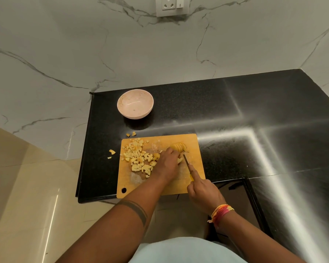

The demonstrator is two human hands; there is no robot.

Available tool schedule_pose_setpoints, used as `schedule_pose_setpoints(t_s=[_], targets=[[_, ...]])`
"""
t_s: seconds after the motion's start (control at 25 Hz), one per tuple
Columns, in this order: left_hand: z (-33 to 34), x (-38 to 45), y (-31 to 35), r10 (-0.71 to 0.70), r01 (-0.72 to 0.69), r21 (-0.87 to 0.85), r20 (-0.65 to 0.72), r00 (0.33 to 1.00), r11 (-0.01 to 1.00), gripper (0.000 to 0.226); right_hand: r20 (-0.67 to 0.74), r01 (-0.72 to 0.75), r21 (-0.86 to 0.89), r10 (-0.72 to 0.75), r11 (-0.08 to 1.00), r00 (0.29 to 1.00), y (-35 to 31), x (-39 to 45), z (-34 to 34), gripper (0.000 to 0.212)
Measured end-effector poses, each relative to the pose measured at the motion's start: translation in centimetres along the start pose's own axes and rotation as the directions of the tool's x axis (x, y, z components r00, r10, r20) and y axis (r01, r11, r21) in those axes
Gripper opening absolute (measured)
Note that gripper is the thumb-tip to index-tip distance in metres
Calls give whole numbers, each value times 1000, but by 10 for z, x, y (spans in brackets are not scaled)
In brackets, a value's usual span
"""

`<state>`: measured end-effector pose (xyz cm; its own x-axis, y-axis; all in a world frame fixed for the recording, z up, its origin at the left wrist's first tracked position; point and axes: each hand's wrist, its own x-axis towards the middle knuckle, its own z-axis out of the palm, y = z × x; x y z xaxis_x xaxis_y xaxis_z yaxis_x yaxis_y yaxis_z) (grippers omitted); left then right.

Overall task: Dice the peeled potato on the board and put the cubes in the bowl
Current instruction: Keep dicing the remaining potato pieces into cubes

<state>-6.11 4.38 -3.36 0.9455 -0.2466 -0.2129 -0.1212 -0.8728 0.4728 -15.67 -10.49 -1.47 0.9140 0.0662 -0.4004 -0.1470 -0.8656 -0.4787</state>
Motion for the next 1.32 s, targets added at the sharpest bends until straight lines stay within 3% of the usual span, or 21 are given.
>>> schedule_pose_setpoints(t_s=[0.12,0.28,0.68,0.88,1.32], targets=[[-4,-3,-9,56,-56,-35,5,998,998,42,-1,-6,-4,6,1000,1000,3,-1,1,74],[-3,-10,-16,-19,17,-38,-40,999,999,49,-1,8,-27,-8,1000,1000,4,1,7,74],[-5,-8,-11,-44,44,-5,-7,999,999,40,22,24,-39,-24,999,999,-2,-1,13,76],[-4,-6,-10,-48,48,16,5,999,999,36,-33,32,-78,-34,996,999,-11,1,8,77],[-4,-3,-1,-140,139,-17,-29,990,990,28,62,58,-211,-45,976,997,-24,22,9,72]])
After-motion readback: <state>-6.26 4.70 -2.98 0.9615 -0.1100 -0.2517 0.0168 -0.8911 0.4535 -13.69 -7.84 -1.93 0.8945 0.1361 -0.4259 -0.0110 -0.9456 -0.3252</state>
